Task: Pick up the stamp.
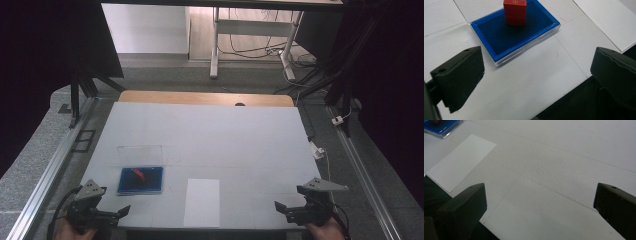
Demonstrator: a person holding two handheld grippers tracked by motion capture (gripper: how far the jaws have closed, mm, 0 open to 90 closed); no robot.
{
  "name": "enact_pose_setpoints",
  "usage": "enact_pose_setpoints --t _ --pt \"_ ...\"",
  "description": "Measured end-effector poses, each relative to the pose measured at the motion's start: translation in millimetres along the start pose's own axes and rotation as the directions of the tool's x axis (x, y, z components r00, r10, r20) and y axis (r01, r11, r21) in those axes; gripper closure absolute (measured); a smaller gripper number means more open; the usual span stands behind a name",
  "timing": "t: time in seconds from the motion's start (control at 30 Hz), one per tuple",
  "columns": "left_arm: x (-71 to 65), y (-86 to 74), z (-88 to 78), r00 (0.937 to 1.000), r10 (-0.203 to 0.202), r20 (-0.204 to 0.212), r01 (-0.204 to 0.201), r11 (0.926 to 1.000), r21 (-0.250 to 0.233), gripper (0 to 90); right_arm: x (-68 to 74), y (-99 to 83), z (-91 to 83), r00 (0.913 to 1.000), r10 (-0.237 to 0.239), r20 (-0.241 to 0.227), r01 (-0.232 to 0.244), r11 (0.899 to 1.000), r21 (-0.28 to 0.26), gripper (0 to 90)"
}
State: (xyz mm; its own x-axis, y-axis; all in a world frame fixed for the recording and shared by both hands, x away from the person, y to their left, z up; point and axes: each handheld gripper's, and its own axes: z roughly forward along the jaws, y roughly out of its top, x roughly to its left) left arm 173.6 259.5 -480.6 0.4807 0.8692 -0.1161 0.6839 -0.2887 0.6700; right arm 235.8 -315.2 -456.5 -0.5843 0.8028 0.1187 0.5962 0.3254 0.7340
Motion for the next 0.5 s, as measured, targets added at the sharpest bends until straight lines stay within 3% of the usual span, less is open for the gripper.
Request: enact_pose_setpoints --t 0.2,0.3,0.5 --pt "0.6 0.4 0.1 1.0000 -0.007 0.004 0.007 1.0000 0.002 0.0 0.1 -0.2 -0.2 1.0000 -0.003 -0.003 0.003 1.000 -0.001 0.0" --pt "2.1 0.8 0.5 0.9994 -0.020 0.029 0.020 0.9998 0.010 0.0 0.9 0.0 0.6 0.9999 -0.013 -0.007 0.013 1.000 0.006 0.0" --pt "0.6 4.7 -0.2 0.9995 -0.013 0.029 0.013 0.9999 -0.004 0.0 1.2 0.3 1.2 0.9999 -0.014 -0.005 0.014 1.000 0.011 0.0"
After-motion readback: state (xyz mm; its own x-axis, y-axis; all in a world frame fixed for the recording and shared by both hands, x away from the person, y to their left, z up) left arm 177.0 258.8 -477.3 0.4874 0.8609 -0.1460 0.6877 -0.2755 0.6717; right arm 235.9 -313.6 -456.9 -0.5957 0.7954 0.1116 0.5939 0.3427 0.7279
